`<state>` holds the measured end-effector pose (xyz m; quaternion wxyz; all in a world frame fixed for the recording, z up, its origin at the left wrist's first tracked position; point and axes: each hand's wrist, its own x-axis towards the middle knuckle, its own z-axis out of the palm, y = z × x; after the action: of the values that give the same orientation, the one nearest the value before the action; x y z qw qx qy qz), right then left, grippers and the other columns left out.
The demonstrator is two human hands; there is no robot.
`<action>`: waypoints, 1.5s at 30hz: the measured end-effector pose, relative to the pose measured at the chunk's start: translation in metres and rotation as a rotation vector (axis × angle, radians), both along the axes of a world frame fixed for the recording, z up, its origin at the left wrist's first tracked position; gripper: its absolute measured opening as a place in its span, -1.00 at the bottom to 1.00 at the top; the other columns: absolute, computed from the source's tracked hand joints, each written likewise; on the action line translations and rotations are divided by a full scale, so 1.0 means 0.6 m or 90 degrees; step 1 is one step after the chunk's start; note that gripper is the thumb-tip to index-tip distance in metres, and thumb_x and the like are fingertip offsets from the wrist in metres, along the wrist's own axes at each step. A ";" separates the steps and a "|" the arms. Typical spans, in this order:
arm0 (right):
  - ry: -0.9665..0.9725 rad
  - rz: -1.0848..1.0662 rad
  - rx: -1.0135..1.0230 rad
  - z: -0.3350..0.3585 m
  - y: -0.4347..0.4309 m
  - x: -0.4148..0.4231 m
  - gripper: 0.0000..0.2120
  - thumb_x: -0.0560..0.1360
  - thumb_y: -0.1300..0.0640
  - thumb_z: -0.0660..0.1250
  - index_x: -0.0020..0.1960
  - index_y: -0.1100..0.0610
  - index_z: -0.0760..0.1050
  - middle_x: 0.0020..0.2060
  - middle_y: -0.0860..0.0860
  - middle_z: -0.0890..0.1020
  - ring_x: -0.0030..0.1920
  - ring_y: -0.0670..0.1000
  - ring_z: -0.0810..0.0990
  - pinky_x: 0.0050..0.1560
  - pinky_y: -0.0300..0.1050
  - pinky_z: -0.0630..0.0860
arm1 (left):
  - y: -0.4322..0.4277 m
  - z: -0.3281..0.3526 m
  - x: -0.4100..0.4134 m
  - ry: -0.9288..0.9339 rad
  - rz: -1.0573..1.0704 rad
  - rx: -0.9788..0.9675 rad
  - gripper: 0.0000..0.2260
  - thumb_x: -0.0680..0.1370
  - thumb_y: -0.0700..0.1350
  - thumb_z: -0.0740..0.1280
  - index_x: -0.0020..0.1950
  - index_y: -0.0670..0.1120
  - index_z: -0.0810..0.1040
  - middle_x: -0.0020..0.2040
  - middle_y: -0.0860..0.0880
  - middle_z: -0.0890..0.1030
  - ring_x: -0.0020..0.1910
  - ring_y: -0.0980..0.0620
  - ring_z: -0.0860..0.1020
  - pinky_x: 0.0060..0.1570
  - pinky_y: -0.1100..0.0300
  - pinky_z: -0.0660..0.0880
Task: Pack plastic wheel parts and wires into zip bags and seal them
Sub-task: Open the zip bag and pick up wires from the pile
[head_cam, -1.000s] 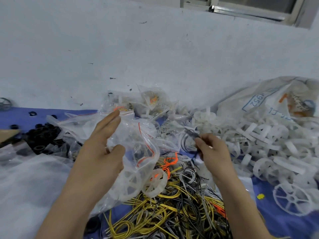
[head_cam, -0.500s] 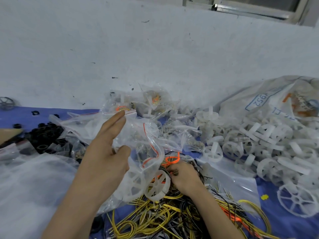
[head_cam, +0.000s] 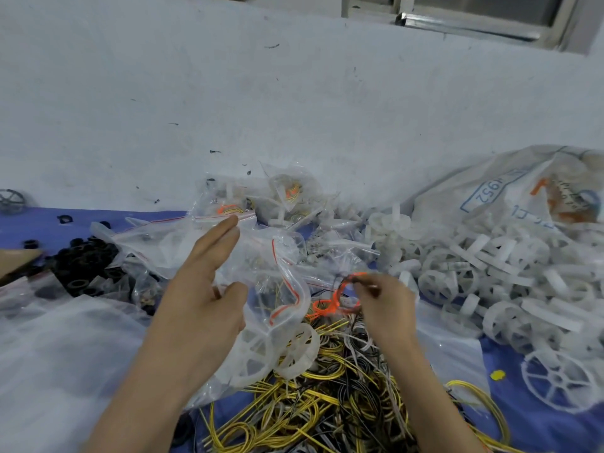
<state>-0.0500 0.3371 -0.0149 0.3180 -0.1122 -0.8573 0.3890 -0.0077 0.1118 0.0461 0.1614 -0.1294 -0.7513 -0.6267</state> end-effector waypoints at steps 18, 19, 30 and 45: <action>-0.262 0.466 -0.333 0.059 0.023 0.056 -0.61 0.42 0.52 0.18 0.05 0.18 0.62 -0.38 0.01 0.60 -0.45 -0.07 0.51 -0.43 -0.26 0.46 | 0.004 -0.004 0.002 -0.006 -0.017 0.010 -0.44 0.52 -0.45 0.17 0.38 0.07 0.39 0.23 0.56 0.30 -0.59 0.14 0.35 -0.49 0.41 0.40; -0.320 0.429 -0.240 0.044 0.014 0.049 -0.63 0.41 0.52 0.20 0.06 0.20 0.60 -0.39 0.02 0.58 -0.45 -0.06 0.48 -0.43 -0.25 0.42 | 0.004 -0.004 0.002 -0.006 -0.018 0.012 -0.44 0.52 -0.45 0.17 0.38 0.07 0.39 0.23 0.56 0.30 -0.59 0.14 0.35 -0.49 0.40 0.40; -0.416 0.178 0.353 -0.028 -0.048 0.015 -0.83 0.47 0.36 0.19 -0.06 0.11 0.37 0.09 0.15 0.53 -0.08 0.04 0.42 -0.12 -0.15 0.34 | 0.007 -0.004 0.001 0.003 -0.016 -0.018 -0.43 0.49 -0.45 0.18 0.40 0.03 0.39 0.26 0.53 0.29 -0.60 0.14 0.38 -0.51 0.44 0.37; -0.427 0.211 0.340 0.018 -0.039 0.033 -0.84 0.47 0.22 0.25 0.02 0.26 0.45 -0.01 0.14 0.57 0.04 0.16 0.53 -0.11 -0.11 0.40 | 0.009 -0.004 0.002 0.002 -0.027 -0.035 -0.42 0.50 -0.45 0.18 0.41 0.04 0.39 0.31 0.48 0.27 -0.58 0.23 0.41 -0.49 0.45 0.38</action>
<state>-0.0300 0.3137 -0.0042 -0.0257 -0.0071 -0.9895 0.1423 -0.0066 0.1175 0.0437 0.1453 -0.1505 -0.7649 -0.6092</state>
